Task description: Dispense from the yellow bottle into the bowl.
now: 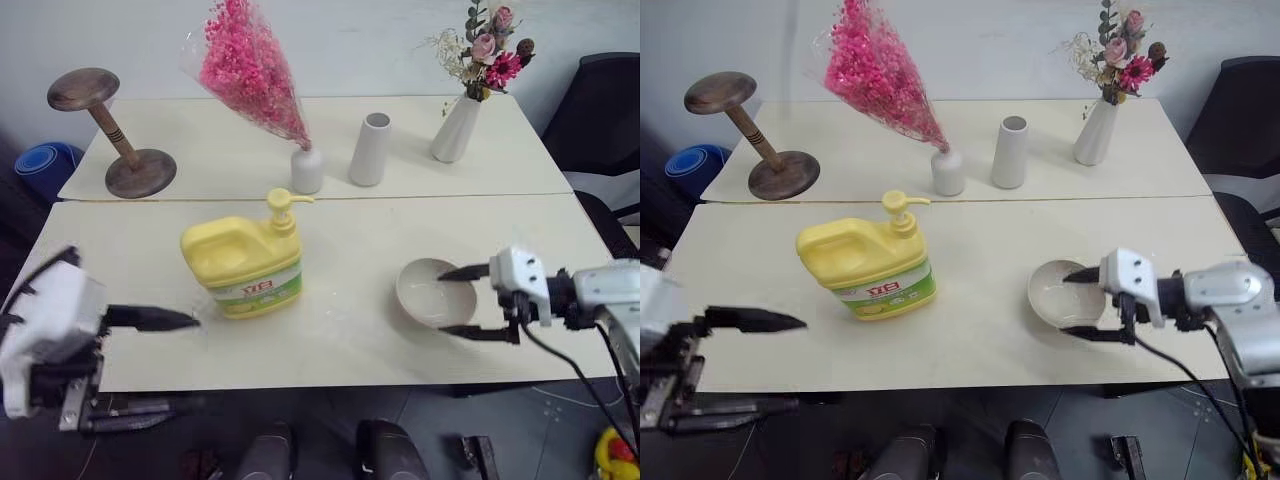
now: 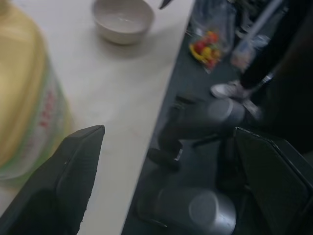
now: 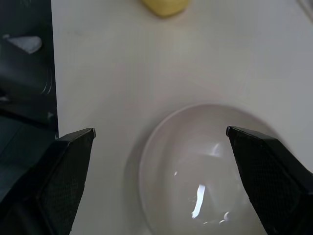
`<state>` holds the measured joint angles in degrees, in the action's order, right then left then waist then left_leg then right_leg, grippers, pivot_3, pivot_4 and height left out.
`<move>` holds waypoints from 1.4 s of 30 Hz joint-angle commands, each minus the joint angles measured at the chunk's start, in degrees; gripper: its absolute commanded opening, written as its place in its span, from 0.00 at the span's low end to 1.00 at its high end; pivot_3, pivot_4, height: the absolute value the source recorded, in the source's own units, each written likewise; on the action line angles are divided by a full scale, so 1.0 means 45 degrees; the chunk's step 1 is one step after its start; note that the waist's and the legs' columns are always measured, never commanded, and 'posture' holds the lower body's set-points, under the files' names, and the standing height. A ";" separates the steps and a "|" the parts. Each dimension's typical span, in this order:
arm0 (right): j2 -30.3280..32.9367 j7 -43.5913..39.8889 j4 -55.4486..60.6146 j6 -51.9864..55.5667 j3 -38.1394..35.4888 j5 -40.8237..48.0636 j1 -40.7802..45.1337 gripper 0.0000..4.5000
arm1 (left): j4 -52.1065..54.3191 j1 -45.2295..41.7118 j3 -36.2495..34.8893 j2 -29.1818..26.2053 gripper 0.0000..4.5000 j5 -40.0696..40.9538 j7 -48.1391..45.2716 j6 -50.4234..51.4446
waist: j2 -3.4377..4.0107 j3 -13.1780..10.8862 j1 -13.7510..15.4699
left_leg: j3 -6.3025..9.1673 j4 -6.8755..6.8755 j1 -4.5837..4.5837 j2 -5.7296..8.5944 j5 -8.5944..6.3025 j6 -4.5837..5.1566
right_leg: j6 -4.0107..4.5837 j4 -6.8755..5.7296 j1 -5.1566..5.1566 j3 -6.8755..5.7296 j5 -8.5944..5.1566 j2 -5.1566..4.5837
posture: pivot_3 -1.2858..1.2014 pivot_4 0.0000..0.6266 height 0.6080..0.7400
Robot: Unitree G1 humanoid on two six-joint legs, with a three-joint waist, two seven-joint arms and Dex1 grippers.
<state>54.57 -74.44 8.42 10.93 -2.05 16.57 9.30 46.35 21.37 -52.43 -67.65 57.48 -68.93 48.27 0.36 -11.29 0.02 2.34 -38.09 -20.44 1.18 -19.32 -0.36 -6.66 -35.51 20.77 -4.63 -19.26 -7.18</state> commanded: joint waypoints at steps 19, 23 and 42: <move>-0.1564 0.2619 -0.2327 -0.3273 0.1666 -0.2836 -0.0213 0.36 | -0.0811 -0.3210 0.3646 0.0100 1.00 -0.1217 0.1243 -0.0919 | -0.0005 0.0001 -0.0019 | -0.0039 -0.0007 -0.0014 -0.0042 0.0013 -0.0012 | 0.0005 -0.0046 0.0077 0.0222 0.0000 0.0123 | 0.52 0.24 1.00; -0.1488 0.2462 -0.2435 -0.3594 0.1706 -0.2832 -0.0063 0.03 | -0.0857 -0.3497 0.3688 0.0214 1.00 -0.0945 0.1587 -0.0714 | -0.0010 0.0004 -0.0053 | -0.0043 -0.0009 -0.0003 -0.0049 0.0014 -0.0015 | 0.0005 -0.0062 0.0079 0.0232 0.0000 0.0127 | 0.52 0.24 1.00; -0.3669 -0.1819 -0.2998 0.0787 0.4897 -0.2228 1.0467 0.00 | -0.7103 -1.2542 0.8141 -0.0542 0.87 -0.0844 0.3445 -0.0987 | -0.0034 -0.0013 -0.0154 | -0.0039 -0.0021 -0.0135 -0.0045 0.0027 -0.0046 | 0.0003 -0.0118 0.0225 0.0159 0.0013 0.0163 | 0.52 0.24 1.00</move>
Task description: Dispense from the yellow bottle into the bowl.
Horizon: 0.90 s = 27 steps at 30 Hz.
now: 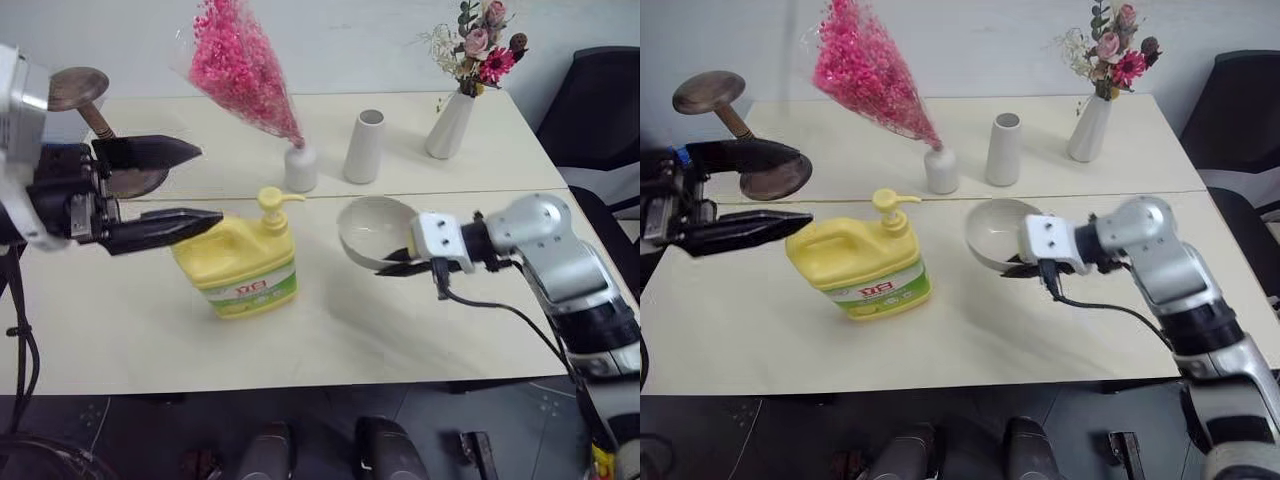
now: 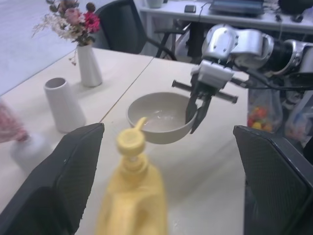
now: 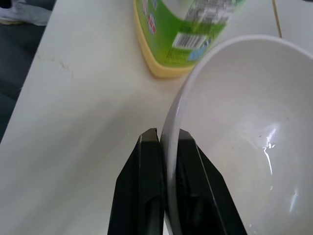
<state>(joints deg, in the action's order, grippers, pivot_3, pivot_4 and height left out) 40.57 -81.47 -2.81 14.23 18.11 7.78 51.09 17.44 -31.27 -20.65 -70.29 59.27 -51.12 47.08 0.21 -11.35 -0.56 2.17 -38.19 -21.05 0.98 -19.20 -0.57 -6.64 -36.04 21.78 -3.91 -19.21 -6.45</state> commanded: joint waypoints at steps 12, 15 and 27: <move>-0.1077 -0.1589 -0.2207 -0.0463 0.0889 -0.0732 0.3221 0.00 | -0.1172 -0.2790 0.3177 0.1873 0.02 -0.3087 -0.1709 -0.1165 | -0.0038 -0.0003 -0.0174 | 0.0062 -0.0146 -0.0277 0.0050 0.0006 0.0021 | -0.0031 -0.0111 0.0225 -0.0083 0.0020 -0.0029 | 0.52 0.24 1.00; -0.1113 -0.1873 -0.2222 -0.0224 0.0831 -0.0607 0.3489 0.00 | -0.1316 -0.3271 0.3389 0.2311 0.01 -0.3443 -0.1573 -0.1131 | -0.0044 -0.0007 -0.0240 | 0.0063 -0.0210 -0.0283 0.0049 0.0007 0.0022 | -0.0031 -0.0175 0.0224 -0.0079 0.0020 -0.0032 | 0.52 0.24 1.00; -0.0955 -0.2450 -0.2184 -0.0360 0.1091 -0.0353 0.4019 0.00 | -0.2134 -0.3997 0.4602 0.2988 0.01 -0.5730 -0.2106 -0.1995 | -0.0045 -0.0007 -0.0246 | 0.0057 -0.0214 -0.0259 0.0045 0.0016 0.0012 | -0.0033 -0.0214 0.0225 -0.0062 0.0021 -0.0034 | 0.52 0.24 1.00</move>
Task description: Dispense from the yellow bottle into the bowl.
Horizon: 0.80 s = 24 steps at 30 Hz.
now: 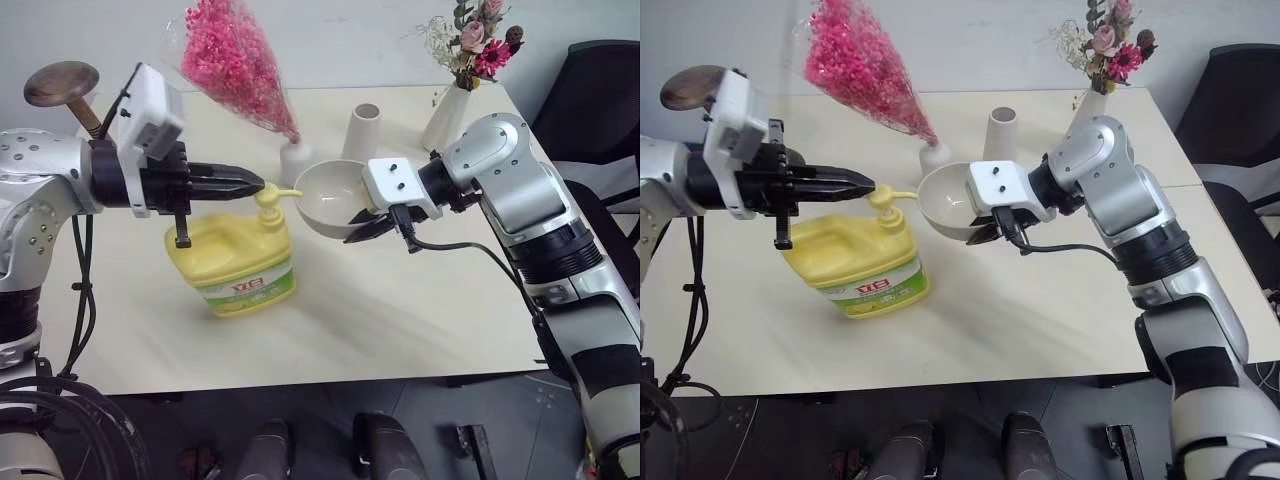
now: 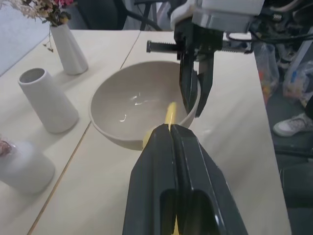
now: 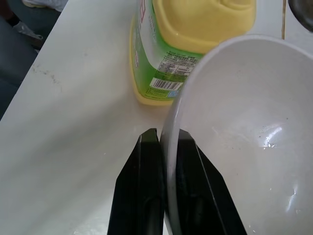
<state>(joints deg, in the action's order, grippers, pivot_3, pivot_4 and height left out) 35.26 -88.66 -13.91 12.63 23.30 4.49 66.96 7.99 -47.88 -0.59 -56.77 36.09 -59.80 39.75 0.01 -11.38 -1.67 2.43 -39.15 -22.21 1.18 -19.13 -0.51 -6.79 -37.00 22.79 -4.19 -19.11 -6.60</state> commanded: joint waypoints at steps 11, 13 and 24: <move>0.0760 -0.0853 0.0477 0.0375 0.0479 0.1308 0.0996 0.00 | 0.0103 -0.0592 0.0758 0.0584 0.01 -0.1446 -0.0907 -0.0750 | -0.0002 0.0001 0.0029 | 0.0010 -0.0013 0.0000 0.0005 0.0001 0.0002 | 0.0000 -0.0003 -0.0011 -0.0005 0.0000 -0.0009 | 0.52 0.24 1.00; 0.0879 -0.0853 0.0602 0.0402 0.0605 0.1453 0.0994 0.00 | 0.0155 -0.0558 0.0898 0.0528 0.01 -0.1630 -0.1096 -0.0813 | -0.0002 0.0001 0.0013 | 0.0009 -0.0011 0.0002 0.0002 0.0001 0.0002 | 0.0000 -0.0004 -0.0011 -0.0005 0.0000 -0.0007 | 0.52 0.24 1.00; 0.1093 -0.0853 0.1269 0.0752 0.0739 0.2188 0.1117 0.00 | 0.0274 0.0468 0.1645 0.0128 0.01 -0.2691 -0.1915 -0.1663 | -0.0002 0.0003 0.0021 | 0.0005 -0.0012 0.0032 -0.0002 0.0001 0.0002 | 0.0000 -0.0008 -0.0037 -0.0001 0.0000 -0.0008 | 0.52 0.24 1.00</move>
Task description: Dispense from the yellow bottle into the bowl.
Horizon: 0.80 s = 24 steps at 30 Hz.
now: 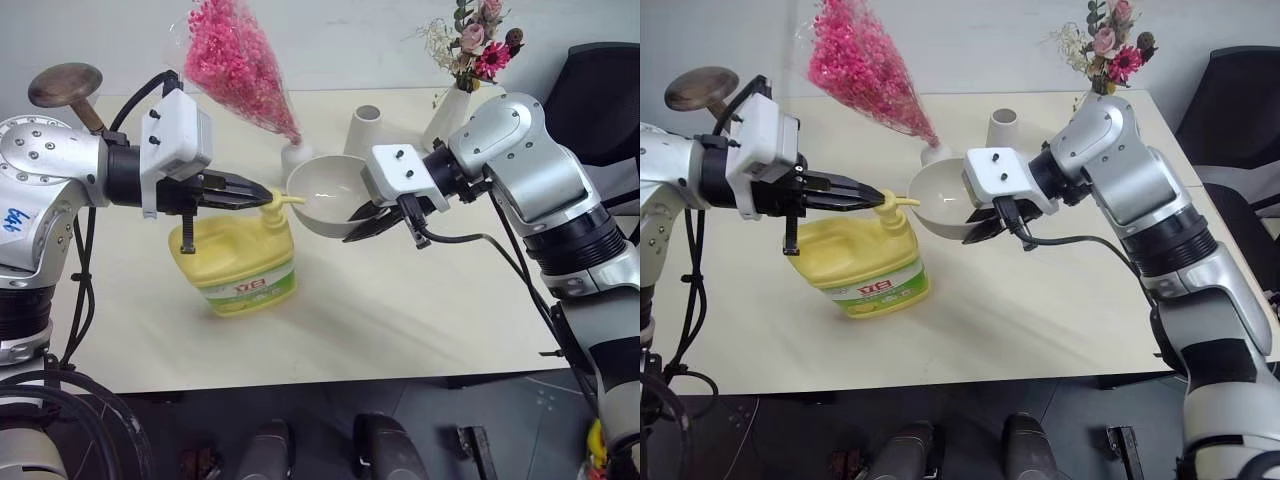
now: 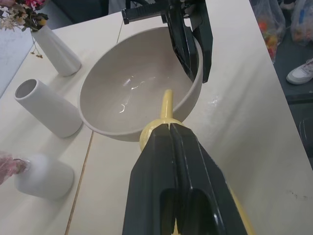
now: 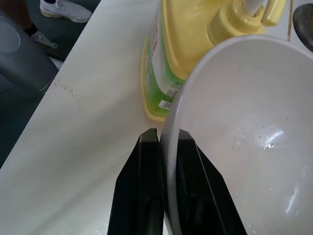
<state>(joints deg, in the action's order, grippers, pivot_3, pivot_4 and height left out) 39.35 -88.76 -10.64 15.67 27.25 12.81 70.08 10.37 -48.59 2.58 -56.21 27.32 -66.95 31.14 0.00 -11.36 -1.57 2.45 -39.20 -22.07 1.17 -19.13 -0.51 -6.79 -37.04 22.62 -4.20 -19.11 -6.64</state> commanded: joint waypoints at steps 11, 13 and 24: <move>-0.0185 -0.0781 0.0815 0.0116 -0.0364 0.0072 0.0400 0.00 | -0.1029 0.0768 0.1653 0.0180 0.01 -0.1135 -0.1132 0.0106 | -0.0005 0.0007 0.0018 | -0.0002 -0.0001 0.0049 0.0002 0.0001 0.0002 | 0.0000 -0.0005 -0.0046 0.0003 0.0000 -0.0001 | 0.52 0.24 1.00; -0.0195 -0.0758 0.0872 0.0073 -0.0373 0.0023 0.0367 0.00 | -0.1136 0.0702 0.1679 0.0229 0.01 -0.1079 -0.1234 0.0261 | -0.0004 0.0007 0.0019 | -0.0005 0.0003 0.0069 0.0002 0.0001 0.0002 | 0.0000 -0.0007 -0.0059 0.0008 0.0000 -0.0001 | 0.52 0.24 1.00; -0.0066 -0.0829 0.1238 0.0002 -0.0474 0.0135 0.0299 0.00 | -0.2238 0.0103 0.2381 0.0544 0.01 -0.1344 -0.1740 0.1805 | 0.0056 0.0032 0.0032 | -0.0021 0.0033 0.0190 0.0003 -0.0007 0.0011 | -0.0002 0.0010 -0.0162 0.0035 -0.0002 0.0002 | 0.52 0.24 1.00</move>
<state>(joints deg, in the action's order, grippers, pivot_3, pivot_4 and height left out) 38.74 -88.85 -7.18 16.29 27.04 12.62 70.45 3.21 -50.62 8.80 -54.52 23.85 -74.56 36.45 0.25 -11.22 -1.43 2.35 -39.05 -21.21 1.19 -19.16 -0.46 -6.80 -36.99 21.89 -4.03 -19.12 -6.63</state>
